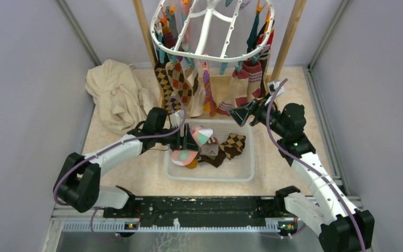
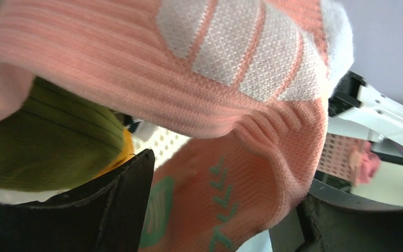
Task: Remove the socks clipped to the hanger
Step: Place the sock in the bin.
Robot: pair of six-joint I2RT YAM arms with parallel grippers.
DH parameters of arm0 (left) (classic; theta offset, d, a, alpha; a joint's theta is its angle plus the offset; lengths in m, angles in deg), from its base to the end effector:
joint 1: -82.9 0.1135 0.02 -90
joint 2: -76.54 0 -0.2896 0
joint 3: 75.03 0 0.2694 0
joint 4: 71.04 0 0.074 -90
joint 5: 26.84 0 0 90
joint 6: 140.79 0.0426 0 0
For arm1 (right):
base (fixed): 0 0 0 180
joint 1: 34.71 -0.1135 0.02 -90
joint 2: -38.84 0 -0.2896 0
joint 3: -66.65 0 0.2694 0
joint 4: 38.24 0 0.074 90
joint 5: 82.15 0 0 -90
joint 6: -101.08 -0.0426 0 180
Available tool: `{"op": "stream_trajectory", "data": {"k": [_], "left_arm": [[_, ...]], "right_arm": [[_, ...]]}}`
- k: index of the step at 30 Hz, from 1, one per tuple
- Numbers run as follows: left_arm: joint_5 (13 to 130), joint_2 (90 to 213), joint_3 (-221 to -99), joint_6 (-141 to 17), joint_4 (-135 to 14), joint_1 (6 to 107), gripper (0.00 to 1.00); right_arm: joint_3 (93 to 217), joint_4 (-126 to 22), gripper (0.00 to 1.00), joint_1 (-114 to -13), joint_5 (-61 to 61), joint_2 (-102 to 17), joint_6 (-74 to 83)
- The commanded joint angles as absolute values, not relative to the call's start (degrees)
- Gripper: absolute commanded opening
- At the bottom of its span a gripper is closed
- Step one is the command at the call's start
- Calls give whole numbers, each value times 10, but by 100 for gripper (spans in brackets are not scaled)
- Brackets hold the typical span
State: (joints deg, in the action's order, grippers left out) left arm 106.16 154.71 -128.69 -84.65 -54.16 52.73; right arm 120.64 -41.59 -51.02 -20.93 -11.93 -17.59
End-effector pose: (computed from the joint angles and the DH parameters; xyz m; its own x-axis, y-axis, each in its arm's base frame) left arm 0.2315 -0.1682 0.2157 -0.9259 0.0669 -0.3717 0.3541 0.4967 -0.7924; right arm 0.2027 0.0807 0.3527 -0.3417 0.3382 -0.8769 -0.6203 0.6197 0.4807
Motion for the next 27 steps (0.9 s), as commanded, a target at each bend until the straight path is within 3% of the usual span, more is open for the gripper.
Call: {"op": "stream_trajectory", "data": {"k": [1,12,17,27], "left_arm": [[951,1522,-1339,-780,-443,512,77],[867,1549,-1478,-721,-314,410,77],[824,1567,-1489,-719,-293,394,76],[743,1488,-1498,-728,-317,393,73]], "right_arm": [[1210,-397,91,-507,-228,-123,-176],[1252,-507,86,-516,-248,-169,-142],[1266,-556,85,-521,-232,-177,-121],[1277,-592,77,-558,-226,-202,-90]]}}
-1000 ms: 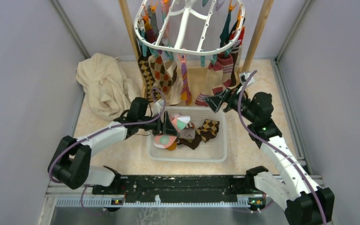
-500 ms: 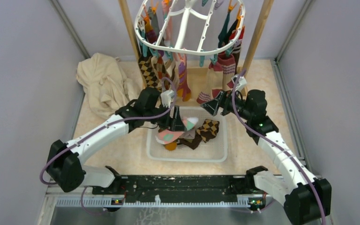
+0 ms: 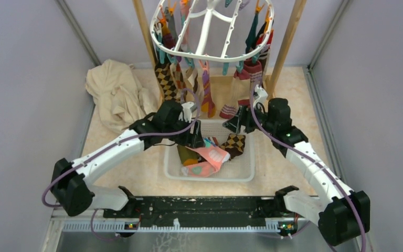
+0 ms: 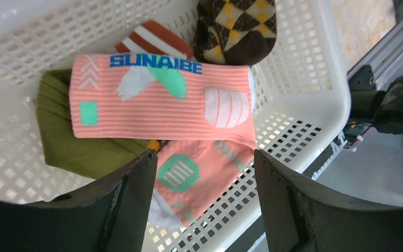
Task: Remove the socks clipped to the hanger
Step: Place the sock in the bin.
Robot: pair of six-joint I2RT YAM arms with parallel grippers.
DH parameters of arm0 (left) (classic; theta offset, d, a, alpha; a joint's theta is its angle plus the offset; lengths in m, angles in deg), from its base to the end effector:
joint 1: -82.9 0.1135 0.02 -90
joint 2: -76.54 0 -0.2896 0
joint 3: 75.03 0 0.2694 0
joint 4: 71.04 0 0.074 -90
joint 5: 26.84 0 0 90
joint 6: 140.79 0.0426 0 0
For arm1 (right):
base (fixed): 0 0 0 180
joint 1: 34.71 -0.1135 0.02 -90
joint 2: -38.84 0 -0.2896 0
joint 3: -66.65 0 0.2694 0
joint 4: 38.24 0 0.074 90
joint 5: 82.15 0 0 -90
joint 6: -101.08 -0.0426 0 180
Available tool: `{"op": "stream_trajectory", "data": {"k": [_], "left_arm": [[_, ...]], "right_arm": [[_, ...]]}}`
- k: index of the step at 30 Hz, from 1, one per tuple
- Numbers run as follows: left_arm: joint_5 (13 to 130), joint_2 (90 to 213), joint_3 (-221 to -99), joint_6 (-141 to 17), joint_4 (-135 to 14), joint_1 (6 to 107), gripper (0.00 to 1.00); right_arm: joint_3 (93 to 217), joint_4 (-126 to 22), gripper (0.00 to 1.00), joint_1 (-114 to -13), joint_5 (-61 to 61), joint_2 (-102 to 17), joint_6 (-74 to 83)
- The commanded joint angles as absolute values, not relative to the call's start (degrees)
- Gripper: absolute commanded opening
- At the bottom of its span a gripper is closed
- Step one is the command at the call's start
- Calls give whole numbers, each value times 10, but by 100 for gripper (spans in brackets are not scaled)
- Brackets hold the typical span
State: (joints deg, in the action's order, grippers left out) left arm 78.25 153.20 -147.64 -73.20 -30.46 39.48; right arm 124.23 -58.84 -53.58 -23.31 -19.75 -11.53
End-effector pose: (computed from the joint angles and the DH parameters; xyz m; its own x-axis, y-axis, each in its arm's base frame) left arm 0.2131 -0.2169 0.2954 -0.7760 0.2276 -0.5882 0.5434 0.7147 -0.4404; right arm 0.2210 0.0988 0.3152 -0.6031 0.1415 -0.7850 -0.5417 0.6497 0.5334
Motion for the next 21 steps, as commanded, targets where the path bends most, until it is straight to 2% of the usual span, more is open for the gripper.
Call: {"op": "stream_trajectory", "data": {"k": [1,5,6,8,21], "left_arm": [[745,1481,-1497,-730,-322,393,73],[765,1433,-1468,-733,-383,393,80],[765,1417,-1455,-735,-401,393,84],[758,1390,-1431,-741,-431,393,98],[730,1304,-1360,-765,-463,393,99]], "right_arm": [[1276,-594,77,-563,-218,-201,-87],[1259,-590,78,-577,-205,-188,-83],[1250,-588,78,-579,-204,-182,-83],[1233,-588,79,-583,-200,-170,-84],[1126,-565,81,-592,-146,-54,-131]]}}
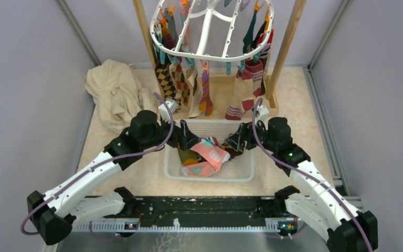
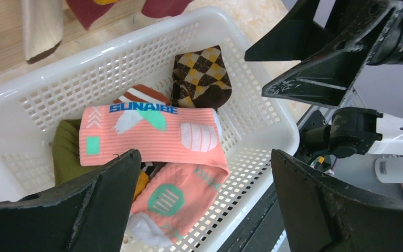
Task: Remove the socks clipped to the hanger
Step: Place the sock in the bin, then remove the sock from the hanger.
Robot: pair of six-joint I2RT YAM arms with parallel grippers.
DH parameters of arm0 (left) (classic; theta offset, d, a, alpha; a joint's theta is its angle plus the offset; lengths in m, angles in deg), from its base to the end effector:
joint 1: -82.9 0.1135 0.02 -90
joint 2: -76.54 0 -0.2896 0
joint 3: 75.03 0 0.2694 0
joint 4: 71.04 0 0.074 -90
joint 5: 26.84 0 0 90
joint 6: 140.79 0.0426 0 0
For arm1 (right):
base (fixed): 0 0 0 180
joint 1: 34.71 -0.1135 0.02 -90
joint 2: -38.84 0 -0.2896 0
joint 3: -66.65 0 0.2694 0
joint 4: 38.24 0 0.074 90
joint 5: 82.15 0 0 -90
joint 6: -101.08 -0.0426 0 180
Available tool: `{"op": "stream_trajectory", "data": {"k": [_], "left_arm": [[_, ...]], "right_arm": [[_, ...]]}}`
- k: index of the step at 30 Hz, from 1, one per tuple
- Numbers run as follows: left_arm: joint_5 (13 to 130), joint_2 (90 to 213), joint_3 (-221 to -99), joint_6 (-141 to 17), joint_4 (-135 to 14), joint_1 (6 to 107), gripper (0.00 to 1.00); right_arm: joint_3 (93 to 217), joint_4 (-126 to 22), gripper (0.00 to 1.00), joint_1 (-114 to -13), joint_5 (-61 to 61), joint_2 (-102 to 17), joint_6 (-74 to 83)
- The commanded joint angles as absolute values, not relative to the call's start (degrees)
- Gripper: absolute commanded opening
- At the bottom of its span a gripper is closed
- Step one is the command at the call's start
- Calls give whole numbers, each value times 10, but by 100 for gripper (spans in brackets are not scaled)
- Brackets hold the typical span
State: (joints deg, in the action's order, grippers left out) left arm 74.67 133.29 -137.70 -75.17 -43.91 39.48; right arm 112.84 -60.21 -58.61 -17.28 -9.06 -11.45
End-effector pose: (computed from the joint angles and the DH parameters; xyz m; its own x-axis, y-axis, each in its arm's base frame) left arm 0.1664 -0.1691 0.3416 -0.5731 -0.0145 -0.8193 0.6281 0.6345 -0.4506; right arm 0.1739 0.0968 0.2751 -0.6160 0.1065 -0.7806 -0.5265 0.6814 0.5084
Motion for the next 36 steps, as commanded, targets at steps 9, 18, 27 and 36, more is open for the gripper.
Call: {"op": "stream_trajectory", "data": {"k": [9,18,27,36], "left_arm": [[711,1257,-1320,-788,-443,393,99],[716,1222,-1286,-801,-446,393,99],[739,1285,-1307,-785,-479,393,99],[759,1331,-1321,-780,-517,393,99]], "right_arm": [[1096,-541,81,-594,-119,-31,-152],[1086,-537,81,-596,-105,-33,-152],[1091,-547,85,-596,-99,-25,-151],[1117,-571,97,-596,-97,-40,-131]]}}
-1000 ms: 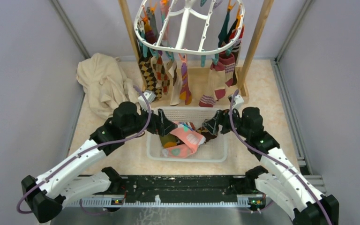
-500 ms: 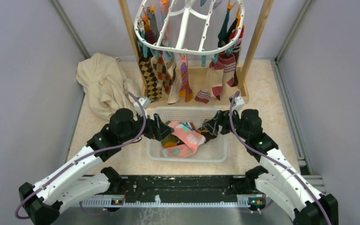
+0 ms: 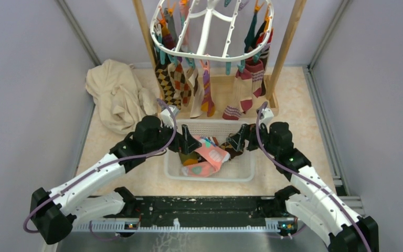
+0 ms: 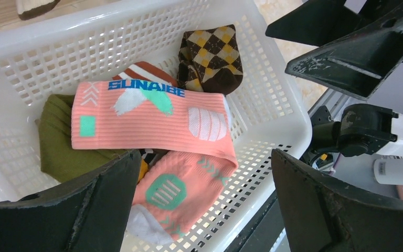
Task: Remove the socks clipped to the hanger
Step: Remove the sock from the hanger.
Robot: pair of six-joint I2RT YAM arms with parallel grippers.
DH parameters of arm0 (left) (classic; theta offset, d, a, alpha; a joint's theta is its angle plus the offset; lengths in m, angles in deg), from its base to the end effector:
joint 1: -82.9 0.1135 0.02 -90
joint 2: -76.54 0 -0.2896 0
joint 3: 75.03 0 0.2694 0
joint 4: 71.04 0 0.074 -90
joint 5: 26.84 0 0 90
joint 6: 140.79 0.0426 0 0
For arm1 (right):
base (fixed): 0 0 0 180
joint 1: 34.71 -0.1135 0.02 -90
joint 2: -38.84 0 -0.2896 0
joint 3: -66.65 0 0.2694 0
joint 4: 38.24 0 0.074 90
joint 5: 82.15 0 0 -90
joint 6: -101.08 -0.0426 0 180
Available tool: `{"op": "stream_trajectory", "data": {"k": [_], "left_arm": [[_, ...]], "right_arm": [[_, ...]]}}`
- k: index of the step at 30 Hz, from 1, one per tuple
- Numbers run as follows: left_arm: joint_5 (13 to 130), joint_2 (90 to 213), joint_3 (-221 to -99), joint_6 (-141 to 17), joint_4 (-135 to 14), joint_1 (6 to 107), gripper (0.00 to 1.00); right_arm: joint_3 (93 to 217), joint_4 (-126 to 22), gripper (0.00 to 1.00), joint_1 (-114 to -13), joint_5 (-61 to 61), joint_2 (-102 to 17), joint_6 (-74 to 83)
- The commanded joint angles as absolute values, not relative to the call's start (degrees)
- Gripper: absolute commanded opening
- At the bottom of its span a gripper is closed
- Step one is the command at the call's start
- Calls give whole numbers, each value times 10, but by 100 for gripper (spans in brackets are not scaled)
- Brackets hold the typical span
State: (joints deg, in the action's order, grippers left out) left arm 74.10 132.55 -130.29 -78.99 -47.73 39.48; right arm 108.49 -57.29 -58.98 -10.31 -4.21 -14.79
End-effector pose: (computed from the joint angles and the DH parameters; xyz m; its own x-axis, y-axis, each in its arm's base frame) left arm 0.1639 -0.1662 0.3029 -0.6394 -0.0337 -0.7682 0.5657 0.6559 -0.4997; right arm 0.1633 0.0882 0.2659 -0.5708 0.1974 -0.7970 -0.4535 0.7334 0.5064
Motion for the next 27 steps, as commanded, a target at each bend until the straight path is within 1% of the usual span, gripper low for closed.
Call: {"op": "stream_trajectory", "data": {"k": [1,6,14,22,27], "left_arm": [[760,1334,-1321,-780,-518,393,99],[757,1332,-1317,-782,-516,393,99],[739,1326,-1326,-784,-521,393,99],[736,1331,-1329,-793,-513,393,99],[725,1309,-1313,-795,-513,393,99]], "right_arm": [[1117,-573,98,-596,-96,-37,-129],[1119,-578,99,-596,-107,-43,-126],[1168,-586,99,-596,-79,-81,-127],[1221,-573,99,-598,-54,-164,-105],[1231,-529,95,-627,-5,-199,-106]]}}
